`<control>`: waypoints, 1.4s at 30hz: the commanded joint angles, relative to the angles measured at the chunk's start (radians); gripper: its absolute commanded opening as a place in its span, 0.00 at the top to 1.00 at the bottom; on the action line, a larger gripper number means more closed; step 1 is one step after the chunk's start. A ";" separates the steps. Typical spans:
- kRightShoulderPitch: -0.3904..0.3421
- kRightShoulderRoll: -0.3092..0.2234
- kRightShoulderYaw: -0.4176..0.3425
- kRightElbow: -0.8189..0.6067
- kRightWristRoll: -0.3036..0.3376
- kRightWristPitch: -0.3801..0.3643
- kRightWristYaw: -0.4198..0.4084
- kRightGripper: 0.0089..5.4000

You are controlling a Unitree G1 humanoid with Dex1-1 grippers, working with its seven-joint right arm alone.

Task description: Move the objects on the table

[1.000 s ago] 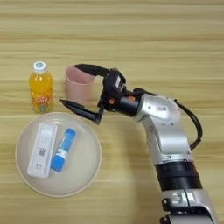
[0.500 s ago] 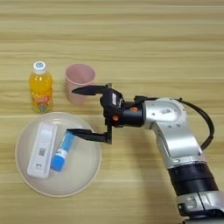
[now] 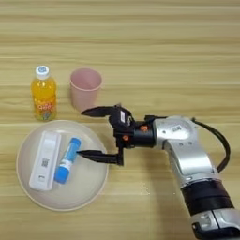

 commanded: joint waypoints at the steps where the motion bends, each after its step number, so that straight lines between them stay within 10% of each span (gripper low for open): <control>1: -0.019 -0.025 -0.022 0.006 -0.014 -0.044 -0.038 0.00; 42: -0.268 0.025 0.225 0.272 -0.237 -0.176 0.131 0.00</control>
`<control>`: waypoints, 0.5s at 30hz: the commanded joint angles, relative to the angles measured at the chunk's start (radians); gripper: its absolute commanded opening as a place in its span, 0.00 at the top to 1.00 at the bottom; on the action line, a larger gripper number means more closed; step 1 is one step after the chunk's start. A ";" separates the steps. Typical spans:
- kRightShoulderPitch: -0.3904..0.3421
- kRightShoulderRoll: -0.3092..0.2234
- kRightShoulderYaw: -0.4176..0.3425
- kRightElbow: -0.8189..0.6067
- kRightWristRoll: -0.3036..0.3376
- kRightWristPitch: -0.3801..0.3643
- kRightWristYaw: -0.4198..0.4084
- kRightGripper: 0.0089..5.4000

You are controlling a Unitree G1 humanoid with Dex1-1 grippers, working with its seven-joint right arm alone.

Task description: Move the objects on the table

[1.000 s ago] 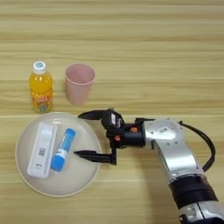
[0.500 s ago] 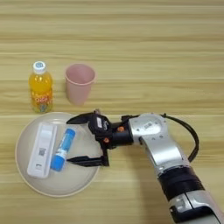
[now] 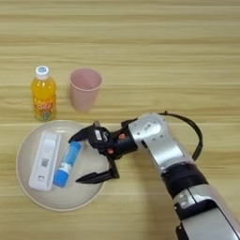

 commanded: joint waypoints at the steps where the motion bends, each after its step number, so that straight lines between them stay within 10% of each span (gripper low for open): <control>1: -0.097 -0.010 -0.005 0.006 -0.012 -0.026 -0.021 0.00; 15: -0.079 -0.018 0.010 -0.030 -0.007 -0.027 0.022 0.19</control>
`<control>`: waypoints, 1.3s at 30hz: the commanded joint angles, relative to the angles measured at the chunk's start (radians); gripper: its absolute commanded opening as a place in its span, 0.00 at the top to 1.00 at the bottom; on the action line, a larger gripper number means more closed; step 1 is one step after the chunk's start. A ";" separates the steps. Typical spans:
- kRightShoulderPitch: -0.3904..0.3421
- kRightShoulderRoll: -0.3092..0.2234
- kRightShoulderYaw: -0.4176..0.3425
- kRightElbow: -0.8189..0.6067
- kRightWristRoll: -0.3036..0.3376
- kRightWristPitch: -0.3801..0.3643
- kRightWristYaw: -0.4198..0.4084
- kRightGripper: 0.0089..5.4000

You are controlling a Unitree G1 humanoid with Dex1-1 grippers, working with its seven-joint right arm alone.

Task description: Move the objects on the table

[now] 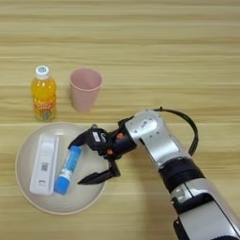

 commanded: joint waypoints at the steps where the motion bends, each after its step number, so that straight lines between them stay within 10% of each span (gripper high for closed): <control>1: -0.051 -0.023 -0.017 -0.051 0.008 -0.007 -0.025 0.20; 26: 0.006 -0.108 -0.036 -0.157 0.029 0.029 0.033 0.68; 39: 0.048 -0.160 -0.047 -0.208 0.036 0.054 0.055 0.77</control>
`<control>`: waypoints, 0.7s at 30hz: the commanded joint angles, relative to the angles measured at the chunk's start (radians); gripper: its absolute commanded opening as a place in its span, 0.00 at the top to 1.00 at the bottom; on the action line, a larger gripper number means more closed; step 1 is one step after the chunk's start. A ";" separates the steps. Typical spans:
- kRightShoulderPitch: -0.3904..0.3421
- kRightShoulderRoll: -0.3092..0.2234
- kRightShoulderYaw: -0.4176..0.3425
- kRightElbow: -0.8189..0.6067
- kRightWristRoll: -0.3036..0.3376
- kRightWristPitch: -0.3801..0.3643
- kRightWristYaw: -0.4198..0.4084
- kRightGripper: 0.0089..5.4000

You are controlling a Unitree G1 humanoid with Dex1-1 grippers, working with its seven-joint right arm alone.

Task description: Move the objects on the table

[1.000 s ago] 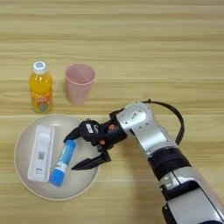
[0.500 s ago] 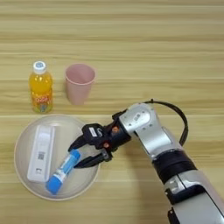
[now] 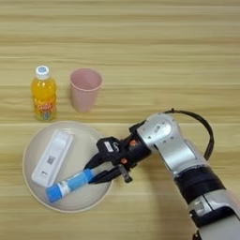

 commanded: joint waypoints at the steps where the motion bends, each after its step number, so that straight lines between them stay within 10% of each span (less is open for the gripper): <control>1: -0.039 -0.054 -0.038 -0.051 0.029 0.011 -0.020 0.77; 21: -0.039 -0.068 -0.105 -0.165 0.163 0.129 -0.020 0.78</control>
